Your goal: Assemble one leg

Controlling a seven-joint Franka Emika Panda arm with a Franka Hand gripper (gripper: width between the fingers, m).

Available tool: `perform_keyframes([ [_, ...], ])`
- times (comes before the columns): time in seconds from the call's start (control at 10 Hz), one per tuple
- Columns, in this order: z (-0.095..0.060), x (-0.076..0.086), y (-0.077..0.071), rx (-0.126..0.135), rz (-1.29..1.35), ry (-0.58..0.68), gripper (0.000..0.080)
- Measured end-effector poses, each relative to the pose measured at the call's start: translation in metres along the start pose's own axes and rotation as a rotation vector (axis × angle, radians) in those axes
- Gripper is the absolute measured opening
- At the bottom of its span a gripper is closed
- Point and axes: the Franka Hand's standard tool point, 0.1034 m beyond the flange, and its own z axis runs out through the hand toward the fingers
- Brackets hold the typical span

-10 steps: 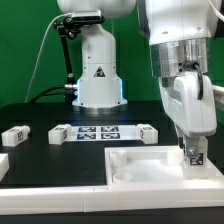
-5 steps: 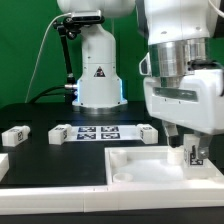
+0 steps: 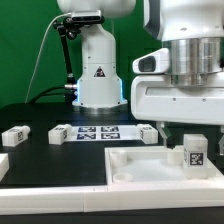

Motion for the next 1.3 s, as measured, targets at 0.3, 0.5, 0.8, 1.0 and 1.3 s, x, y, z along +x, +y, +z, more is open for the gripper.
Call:
perform_keyframes([
  [0.3,0.001,0.001,0.001,-0.007,-0.268,0.001,0.0649],
  [0.5,0.001,0.002,0.001,-0.005,-0.339,0.004,0.0649],
  [0.8,0.001,0.002,0.001,-0.005,-0.334,0.004,0.0387],
  [1.0,0.001,0.002,0.002,-0.005,-0.312,0.004,0.0288],
  [1.3,0.0,0.009,0.02,-0.018,-0.015,0.029,0.0288],
])
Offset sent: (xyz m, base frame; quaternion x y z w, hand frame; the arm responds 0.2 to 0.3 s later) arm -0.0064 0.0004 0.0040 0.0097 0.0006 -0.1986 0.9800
